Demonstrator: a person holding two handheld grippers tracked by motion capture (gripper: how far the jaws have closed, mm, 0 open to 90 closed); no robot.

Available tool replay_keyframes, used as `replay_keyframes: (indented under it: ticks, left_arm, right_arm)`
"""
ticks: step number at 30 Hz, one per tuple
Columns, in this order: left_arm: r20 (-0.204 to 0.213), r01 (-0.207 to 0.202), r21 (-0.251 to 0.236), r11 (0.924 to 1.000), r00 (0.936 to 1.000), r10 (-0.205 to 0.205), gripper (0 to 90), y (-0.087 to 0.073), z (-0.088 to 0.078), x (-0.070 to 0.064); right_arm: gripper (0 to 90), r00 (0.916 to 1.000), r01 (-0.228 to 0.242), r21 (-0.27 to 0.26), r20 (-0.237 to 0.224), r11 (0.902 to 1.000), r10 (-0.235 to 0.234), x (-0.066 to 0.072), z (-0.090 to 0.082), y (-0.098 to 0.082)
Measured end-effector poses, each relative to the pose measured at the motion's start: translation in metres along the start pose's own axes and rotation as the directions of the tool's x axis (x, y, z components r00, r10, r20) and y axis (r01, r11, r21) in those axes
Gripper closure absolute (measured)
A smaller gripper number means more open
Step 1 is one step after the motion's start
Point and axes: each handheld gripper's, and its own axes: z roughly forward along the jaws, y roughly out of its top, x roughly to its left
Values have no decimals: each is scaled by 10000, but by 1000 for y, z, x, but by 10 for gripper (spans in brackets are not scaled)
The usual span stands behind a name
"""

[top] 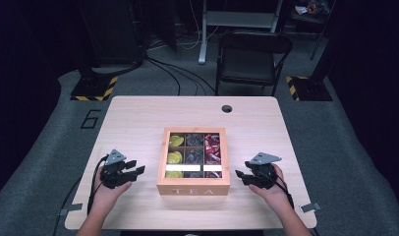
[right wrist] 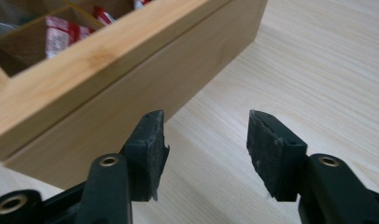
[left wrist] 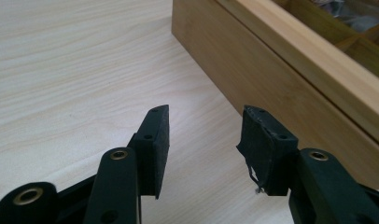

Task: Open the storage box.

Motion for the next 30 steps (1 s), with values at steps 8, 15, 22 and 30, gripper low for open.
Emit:
replay_keyframes:
  ticks: [8, 15, 22, 30]
  left_arm:
    - [238, -67, -65, 10000, 9997, 69, 523, 8, -8, -6]
    - [486, -449, 64, 9990, 9978, 446, 533, 10, -12, -21]
    - [641, -854, -27, 9963, 9943, 854, 524, 14, -20, -34]
    - [839, -1003, -56, 9949, 9914, 1004, 522, 12, -24, -41]
  right_arm:
    - [495, 9996, 161, -224, -227, 9996, -166, 8, -10, 6]
    - [495, 9989, 218, -356, -406, 9991, -233, 11, -15, 8]
    - [496, 9986, 289, -548, -432, 9981, -313, 12, -20, 10]
    - [495, 9985, 172, -599, -504, 9981, -202, 13, -20, 10]
